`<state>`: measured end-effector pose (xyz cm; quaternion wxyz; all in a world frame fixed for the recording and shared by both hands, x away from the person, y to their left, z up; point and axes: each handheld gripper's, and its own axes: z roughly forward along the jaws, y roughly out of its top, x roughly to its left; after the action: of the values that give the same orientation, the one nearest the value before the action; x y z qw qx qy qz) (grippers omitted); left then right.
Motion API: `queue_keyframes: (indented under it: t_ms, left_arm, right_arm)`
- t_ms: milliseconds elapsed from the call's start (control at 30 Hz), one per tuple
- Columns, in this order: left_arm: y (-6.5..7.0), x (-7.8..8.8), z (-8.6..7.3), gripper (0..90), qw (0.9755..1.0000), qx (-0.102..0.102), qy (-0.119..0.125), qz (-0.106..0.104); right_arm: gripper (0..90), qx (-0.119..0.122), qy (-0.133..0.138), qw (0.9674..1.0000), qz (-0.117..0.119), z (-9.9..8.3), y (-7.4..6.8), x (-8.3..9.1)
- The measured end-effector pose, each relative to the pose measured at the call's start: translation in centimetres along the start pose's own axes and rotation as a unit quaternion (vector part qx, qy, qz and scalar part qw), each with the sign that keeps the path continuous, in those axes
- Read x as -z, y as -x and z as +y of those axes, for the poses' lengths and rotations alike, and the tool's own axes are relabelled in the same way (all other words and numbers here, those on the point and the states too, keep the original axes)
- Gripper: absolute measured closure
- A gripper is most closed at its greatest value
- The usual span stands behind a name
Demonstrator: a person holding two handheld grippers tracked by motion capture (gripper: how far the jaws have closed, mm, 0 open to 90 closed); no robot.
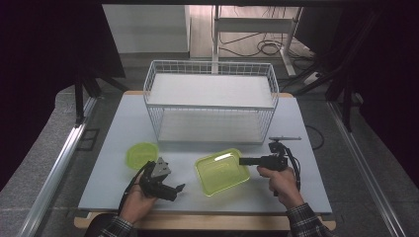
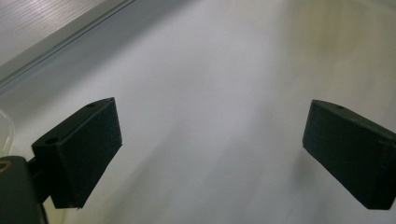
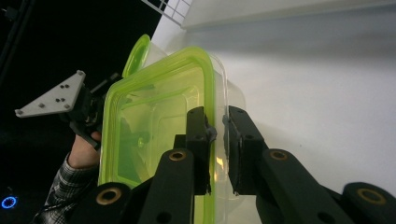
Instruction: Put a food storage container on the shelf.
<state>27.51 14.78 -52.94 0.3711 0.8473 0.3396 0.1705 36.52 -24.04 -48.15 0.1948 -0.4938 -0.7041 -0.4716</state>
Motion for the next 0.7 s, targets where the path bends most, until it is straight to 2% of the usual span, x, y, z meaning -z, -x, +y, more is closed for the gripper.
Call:
queue_keyframes:
  t_ms: [233, 367, 700]
  left_arm:
    - [0.0, 0.0, 0.0, 4.0, 1.0000, 0.000, 0.004, -0.001]
    - [-0.1, 0.1, 0.0, 3.9, 0.9999, 0.006, 0.012, -0.005]
    - [-0.2, 0.3, 0.1, 3.9, 0.9994, 0.023, 0.020, -0.018]
  right_arm:
    - [79.8, 0.002, 0.021, 0.9997, 0.008, 0.8, -0.6, 1.0]
    - [79.8, 0.005, 0.031, 0.9994, 0.011, 1.4, -0.9, 1.5]
    - [79.8, 0.021, 0.036, 0.9991, 0.012, 2.9, -2.7, 2.2]
